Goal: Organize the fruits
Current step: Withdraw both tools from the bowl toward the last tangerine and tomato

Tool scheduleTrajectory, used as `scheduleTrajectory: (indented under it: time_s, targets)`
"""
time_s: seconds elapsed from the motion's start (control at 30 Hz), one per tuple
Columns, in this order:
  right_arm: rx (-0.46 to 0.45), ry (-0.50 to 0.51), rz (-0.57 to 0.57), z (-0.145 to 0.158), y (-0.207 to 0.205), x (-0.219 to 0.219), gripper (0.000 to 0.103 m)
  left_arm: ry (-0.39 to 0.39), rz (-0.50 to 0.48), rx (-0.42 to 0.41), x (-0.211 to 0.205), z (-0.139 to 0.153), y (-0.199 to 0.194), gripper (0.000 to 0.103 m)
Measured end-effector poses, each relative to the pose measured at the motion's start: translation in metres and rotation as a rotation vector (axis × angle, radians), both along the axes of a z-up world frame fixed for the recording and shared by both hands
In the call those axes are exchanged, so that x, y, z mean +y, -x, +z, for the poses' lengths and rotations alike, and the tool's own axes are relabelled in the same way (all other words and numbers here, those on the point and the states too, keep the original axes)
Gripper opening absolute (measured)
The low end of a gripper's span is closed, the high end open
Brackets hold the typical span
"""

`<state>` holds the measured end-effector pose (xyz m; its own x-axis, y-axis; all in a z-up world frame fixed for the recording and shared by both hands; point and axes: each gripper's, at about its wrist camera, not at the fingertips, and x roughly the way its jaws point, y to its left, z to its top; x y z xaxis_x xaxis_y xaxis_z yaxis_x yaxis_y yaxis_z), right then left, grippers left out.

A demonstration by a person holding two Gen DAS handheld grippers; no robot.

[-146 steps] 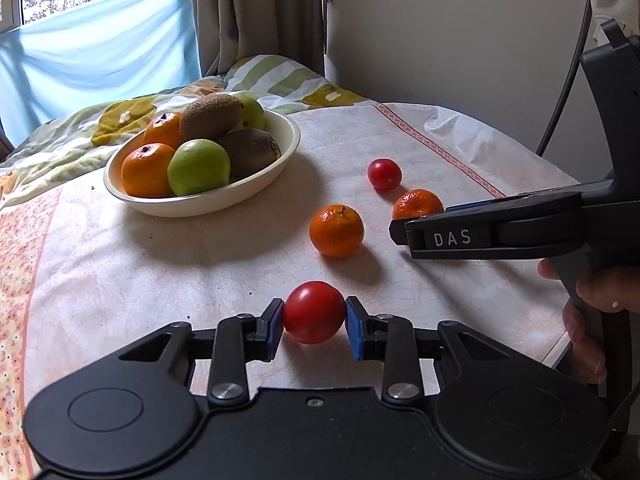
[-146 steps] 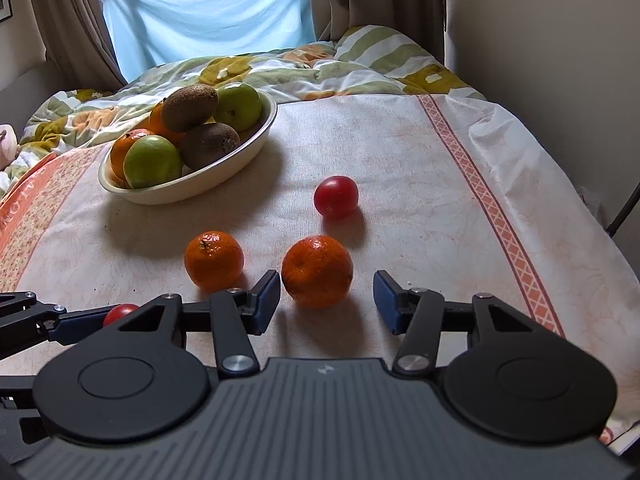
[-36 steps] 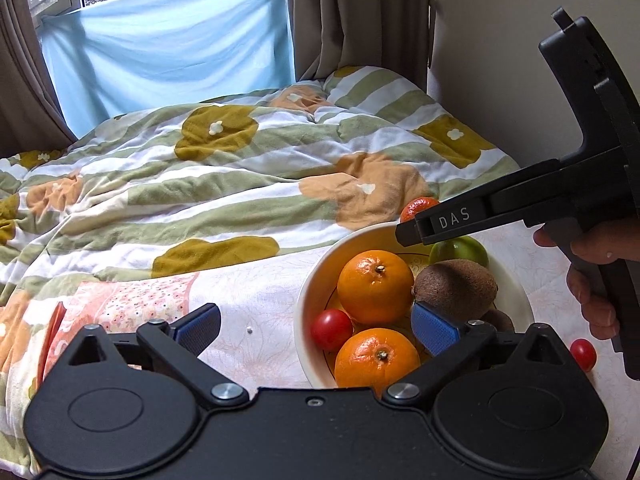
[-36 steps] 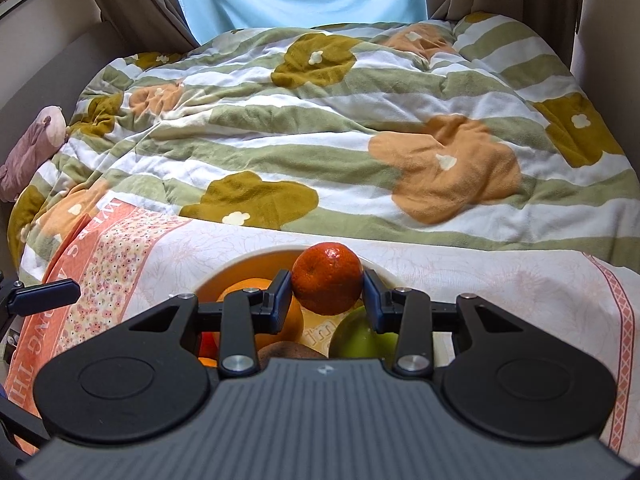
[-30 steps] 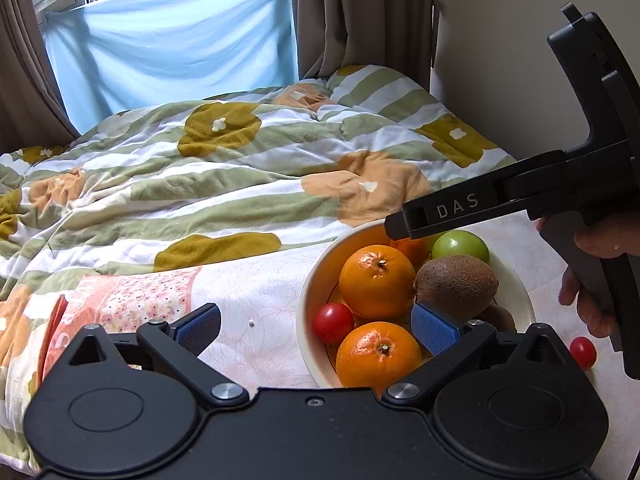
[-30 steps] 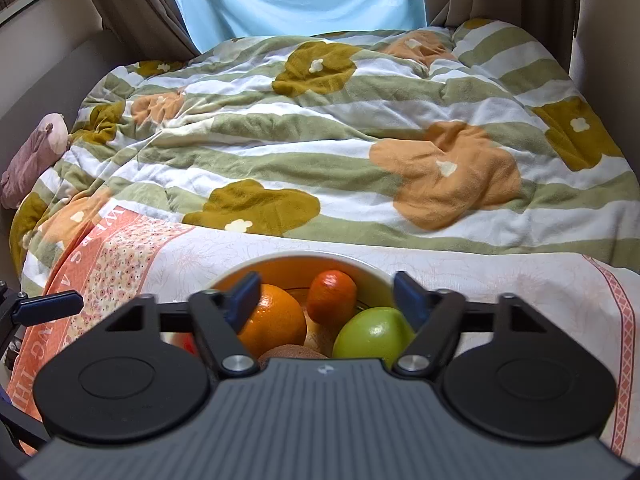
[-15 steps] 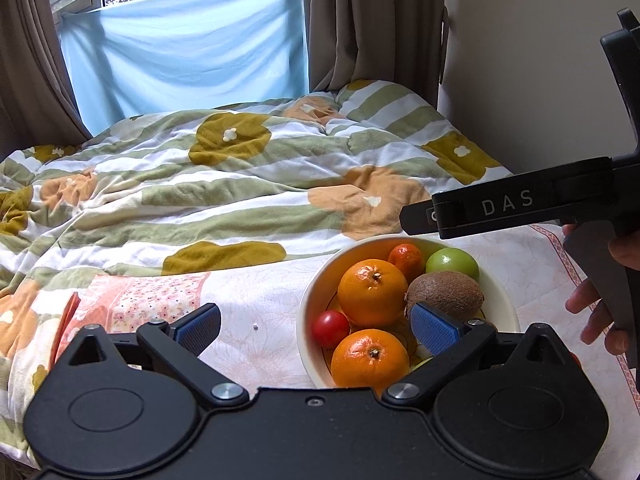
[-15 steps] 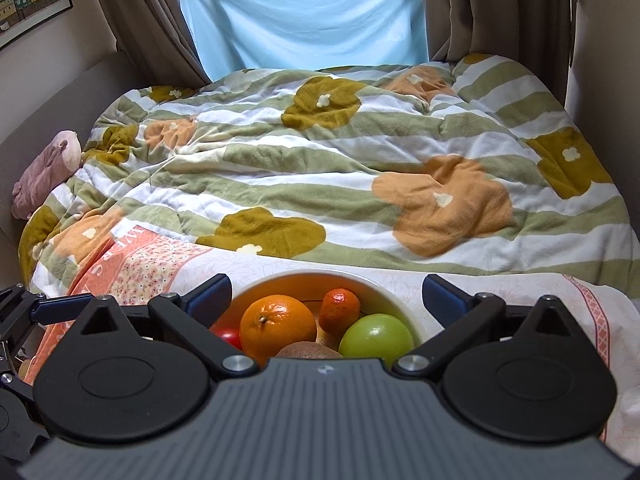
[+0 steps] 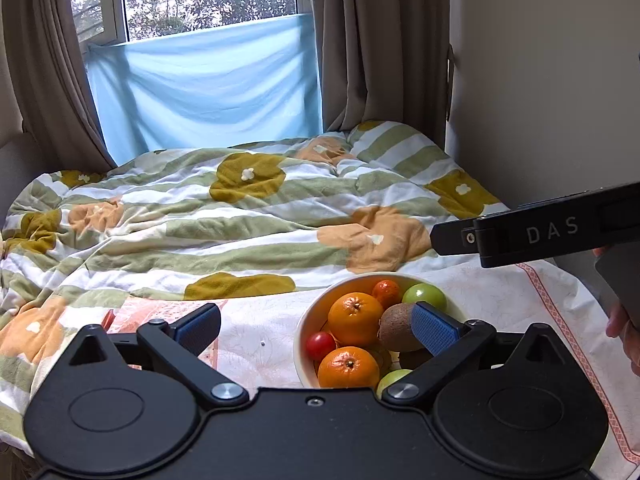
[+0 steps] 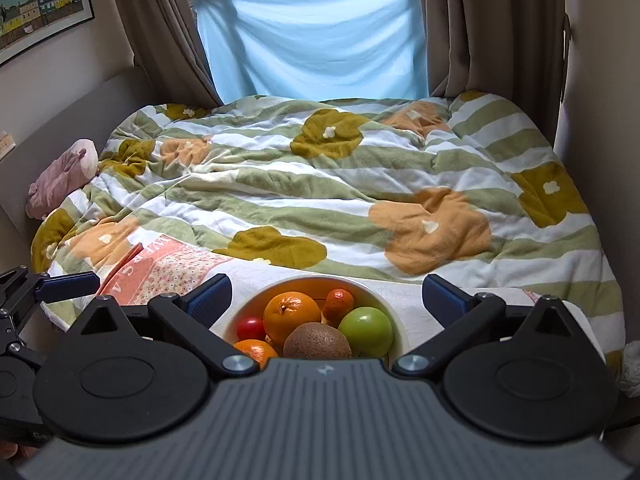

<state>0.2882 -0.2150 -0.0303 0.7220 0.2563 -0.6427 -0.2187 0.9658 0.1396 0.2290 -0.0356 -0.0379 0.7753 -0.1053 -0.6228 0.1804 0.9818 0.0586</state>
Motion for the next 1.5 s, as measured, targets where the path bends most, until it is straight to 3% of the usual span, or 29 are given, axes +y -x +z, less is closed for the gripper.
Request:
scheduleTrajectory:
  time_s: [0.3,0.6,0.83,1.23,1.43,1.5]
  targets:
    - [-0.047,0.004,0.018,0.025,0.060,-0.028,0.103,0.001,0.062,-0.043,-0.013,0.017,0.048,0.103]
    - [-0.028,0.020,-0.068,0.012,0.111,-0.069,0.103,0.021,0.016,-0.040,-0.035,0.002,0.087,0.103]
    - [-0.017,0.034,-0.164,-0.014,0.140,-0.083,0.103,0.050,-0.099,-0.020,-0.057,-0.026,0.102,0.103]
    - [0.034,0.067,-0.294,-0.083,0.159,-0.086,0.103,0.022,-0.288,0.044,-0.093,-0.102,0.098,0.101]
    - [0.040,0.068,-0.319,-0.108,0.156,-0.085,0.103,0.004,-0.347,0.098,-0.107,-0.135,0.088,0.086]
    - [0.039,0.072,-0.319,-0.115,0.154,-0.083,0.103,-0.003,-0.358,0.106,-0.110,-0.142,0.085,0.077]
